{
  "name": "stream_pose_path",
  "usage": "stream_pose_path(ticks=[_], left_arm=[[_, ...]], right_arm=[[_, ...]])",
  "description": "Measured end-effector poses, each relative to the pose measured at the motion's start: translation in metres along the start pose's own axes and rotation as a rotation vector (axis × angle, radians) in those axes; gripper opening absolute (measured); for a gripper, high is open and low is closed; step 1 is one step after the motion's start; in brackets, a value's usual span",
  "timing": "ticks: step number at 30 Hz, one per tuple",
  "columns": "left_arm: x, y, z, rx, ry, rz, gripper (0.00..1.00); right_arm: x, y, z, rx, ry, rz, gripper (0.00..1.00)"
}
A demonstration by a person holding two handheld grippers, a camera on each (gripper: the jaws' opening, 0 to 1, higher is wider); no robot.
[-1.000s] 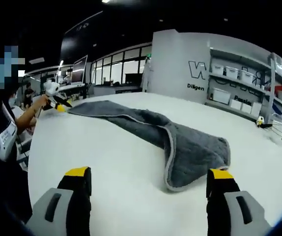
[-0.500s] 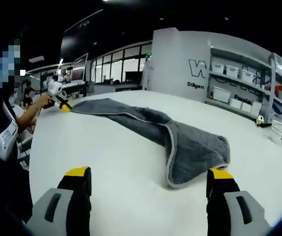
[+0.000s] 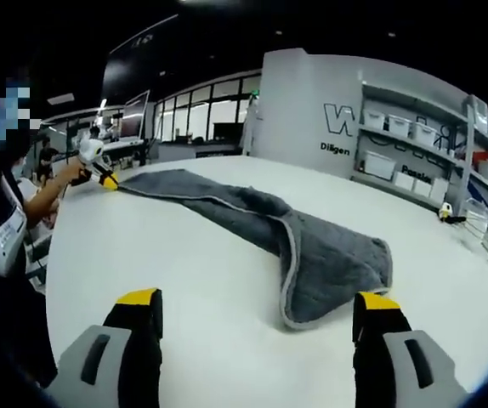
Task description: Open the folded towel by lifting each exposed corner and separating the folded layers until the towel lies flat within the target outline without major curled edges
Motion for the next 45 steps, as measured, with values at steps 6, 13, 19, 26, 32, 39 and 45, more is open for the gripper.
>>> stream_pose_path(ticks=[6,13,19,26,32,39,45], left_arm=[[0.001,0.000,0.000,0.002,0.001,0.001,0.05],[0.002,0.000,-0.001,0.001,0.006,0.003,0.05],[0.000,0.001,-0.003,0.002,-0.003,-0.004,0.05],[-0.003,-0.001,-0.003,0.013,-0.004,0.000,0.06],[-0.004,-0.004,-0.003,0.018,-0.005,0.007,0.06],[-0.005,-0.011,-0.001,0.043,-0.009,0.026,0.05],[-0.006,-0.021,0.004,0.081,-0.001,0.060,0.05]], right_arm=[[0.007,0.004,0.011,0.022,-0.075,-0.091,0.66],[0.017,0.022,0.015,0.003,-0.073,-0.082,0.42],[0.019,0.040,0.009,-0.061,-0.084,-0.056,0.30],[0.021,0.050,0.001,-0.107,-0.119,-0.056,0.13],[0.025,0.047,-0.001,-0.100,-0.120,-0.064,0.00],[0.028,0.029,0.001,-0.069,-0.116,-0.110,0.00],[0.034,0.009,0.003,-0.051,-0.112,-0.189,0.00]])
Point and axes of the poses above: the point that each gripper's makers call its tool centre point, and the gripper's own axes: y roughly forward along the fingers, x roughly to its right, z roughly out of its top, the point moved 10 cm from there along -y, roughly backward along the fingers, and after that the axes turned 1 degree about x, right-handed, at the moved point
